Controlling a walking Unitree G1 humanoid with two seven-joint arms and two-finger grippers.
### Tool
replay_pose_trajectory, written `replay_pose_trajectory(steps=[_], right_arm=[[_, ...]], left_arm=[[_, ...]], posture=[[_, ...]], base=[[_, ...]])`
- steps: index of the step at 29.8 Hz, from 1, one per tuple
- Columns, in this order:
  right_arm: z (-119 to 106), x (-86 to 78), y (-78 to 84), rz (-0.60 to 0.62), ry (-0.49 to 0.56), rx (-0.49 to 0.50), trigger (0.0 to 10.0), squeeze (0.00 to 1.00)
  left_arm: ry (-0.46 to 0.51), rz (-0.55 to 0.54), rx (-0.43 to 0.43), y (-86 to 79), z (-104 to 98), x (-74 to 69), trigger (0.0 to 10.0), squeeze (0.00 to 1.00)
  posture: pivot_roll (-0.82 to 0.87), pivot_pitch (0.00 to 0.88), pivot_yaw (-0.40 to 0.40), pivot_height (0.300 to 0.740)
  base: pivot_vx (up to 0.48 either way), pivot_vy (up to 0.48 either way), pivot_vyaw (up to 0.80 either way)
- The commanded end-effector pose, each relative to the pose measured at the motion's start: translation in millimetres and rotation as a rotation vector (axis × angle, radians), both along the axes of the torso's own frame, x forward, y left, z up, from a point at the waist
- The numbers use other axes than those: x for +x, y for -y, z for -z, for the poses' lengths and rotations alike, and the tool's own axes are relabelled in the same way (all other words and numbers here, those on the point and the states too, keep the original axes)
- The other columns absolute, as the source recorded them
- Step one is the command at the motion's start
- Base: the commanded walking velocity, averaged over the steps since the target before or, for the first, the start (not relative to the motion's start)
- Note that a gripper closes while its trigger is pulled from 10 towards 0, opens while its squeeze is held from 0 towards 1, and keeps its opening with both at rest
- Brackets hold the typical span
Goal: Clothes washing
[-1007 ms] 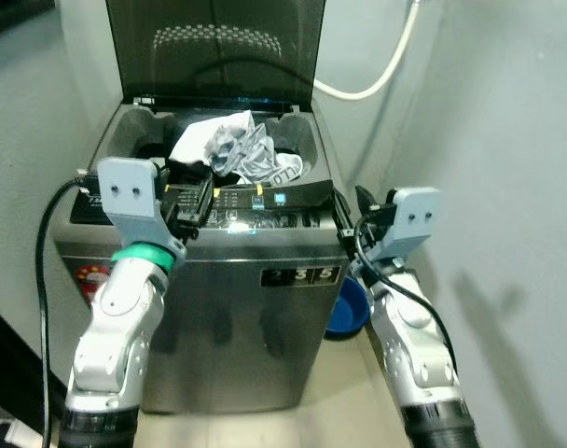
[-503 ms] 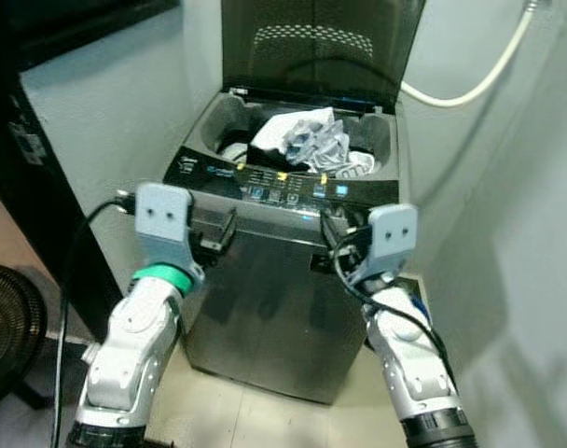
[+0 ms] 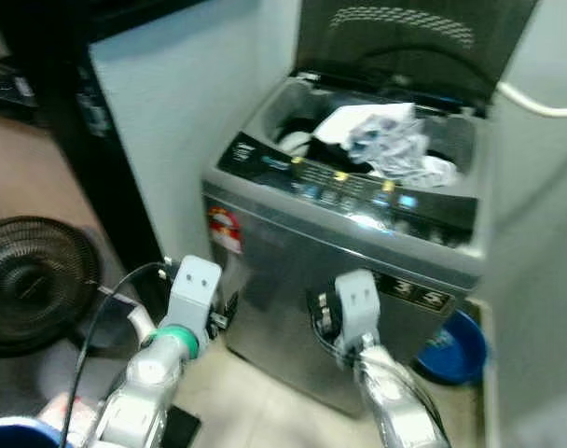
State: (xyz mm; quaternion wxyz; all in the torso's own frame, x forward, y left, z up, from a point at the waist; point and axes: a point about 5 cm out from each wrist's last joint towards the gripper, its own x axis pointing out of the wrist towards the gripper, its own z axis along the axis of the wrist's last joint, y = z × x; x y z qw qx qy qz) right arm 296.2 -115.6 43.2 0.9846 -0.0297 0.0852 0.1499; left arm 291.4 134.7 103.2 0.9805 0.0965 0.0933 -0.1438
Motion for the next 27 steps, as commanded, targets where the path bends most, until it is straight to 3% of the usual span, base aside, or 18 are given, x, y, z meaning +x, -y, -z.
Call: replay_pose_trajectory(steps=[1,5,10,12,17,21,27], right_arm=[[20.5,-9.6,8.4,0.029,-0.077,-0.032,10.0,0.00],[43.3,-23.7,18.4,0.060,-0.177,-0.063,10.0,0.00],[79.2,-52.7,42.2,0.171,-0.372,-0.073,10.0,0.00],[79.2,-52.7,42.2,0.171,-0.372,-0.073,10.0,0.00],[90.6,-66.9,55.5,0.208,-0.421,-0.094,10.0,0.00],[88.4,-64.3,58.0,0.222,-0.398,-0.093,10.0,0.00],[83.6,-58.3,58.8,0.234,-0.365,-0.084,10.0,0.00]], left_arm=[[-0.031,-0.006,0.018,-2.0,11.5,-2.5,10.0,0.00],[-0.072,-0.026,0.047,-9.6,26.0,-5.2,10.0,0.00],[-0.184,-0.083,0.122,-29.1,63.7,-15.8,10.0,0.00],[-0.184,-0.083,0.122,-29.1,63.7,-15.8,10.0,0.00],[-0.280,-0.123,0.166,-41.7,92.6,-27.5,10.0,0.00],[-0.335,-0.152,0.169,-48.5,106.9,-35.7,10.0,0.00],[-0.344,-0.153,0.191,-51.8,113.1,-39.5,10.0,0.00]], posture=[[0.02,0.019,0.019,0.740],[0.01,0.019,0.026,0.740],[-0.01,0.018,0.034,0.740],[-0.01,0.018,0.034,0.740],[-0.02,0.022,0.030,0.740],[-0.06,0.031,0.034,0.740],[-0.07,0.034,0.041,0.740]], base=[[0.000,0.000,0.78],[0.000,0.000,0.78],[0.000,0.000,0.78],[0.000,0.000,0.78],[0.000,0.000,0.78],[0.000,0.000,0.78],[0.000,0.000,0.78]])
